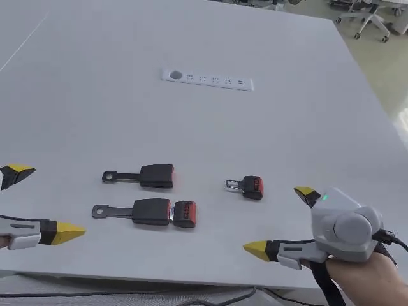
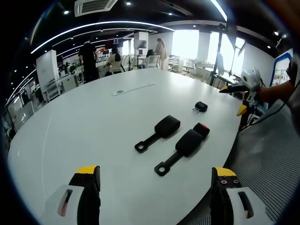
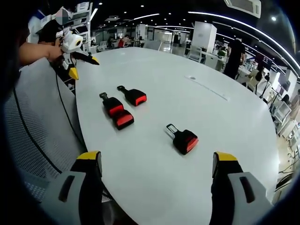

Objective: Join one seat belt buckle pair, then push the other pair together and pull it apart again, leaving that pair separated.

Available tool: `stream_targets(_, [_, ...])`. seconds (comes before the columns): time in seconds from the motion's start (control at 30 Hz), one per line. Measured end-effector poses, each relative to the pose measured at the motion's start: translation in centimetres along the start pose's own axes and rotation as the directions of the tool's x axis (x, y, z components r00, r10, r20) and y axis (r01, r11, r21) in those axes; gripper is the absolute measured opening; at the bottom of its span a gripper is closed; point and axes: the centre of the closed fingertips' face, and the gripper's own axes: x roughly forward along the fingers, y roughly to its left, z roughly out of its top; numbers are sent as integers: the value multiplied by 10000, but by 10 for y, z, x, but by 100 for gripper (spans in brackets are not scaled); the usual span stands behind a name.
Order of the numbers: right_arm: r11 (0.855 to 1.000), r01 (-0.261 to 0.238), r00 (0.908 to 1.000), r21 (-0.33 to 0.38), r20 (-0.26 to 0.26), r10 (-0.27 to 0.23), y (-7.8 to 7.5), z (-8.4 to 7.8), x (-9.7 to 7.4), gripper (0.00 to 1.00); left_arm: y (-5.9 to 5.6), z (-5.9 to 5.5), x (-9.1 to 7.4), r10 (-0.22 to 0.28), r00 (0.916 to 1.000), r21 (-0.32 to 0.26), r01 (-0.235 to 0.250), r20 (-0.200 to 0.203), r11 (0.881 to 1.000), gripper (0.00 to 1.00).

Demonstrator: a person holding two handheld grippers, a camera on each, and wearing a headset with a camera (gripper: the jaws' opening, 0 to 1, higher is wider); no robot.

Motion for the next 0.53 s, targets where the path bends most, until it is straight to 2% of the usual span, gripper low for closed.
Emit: stream_targets(0.53, [10000, -53, 10000, -40, -28, 53, 3, 2, -1, 97, -3, 1, 1, -93, 10000, -78, 94, 17, 9999, 100])
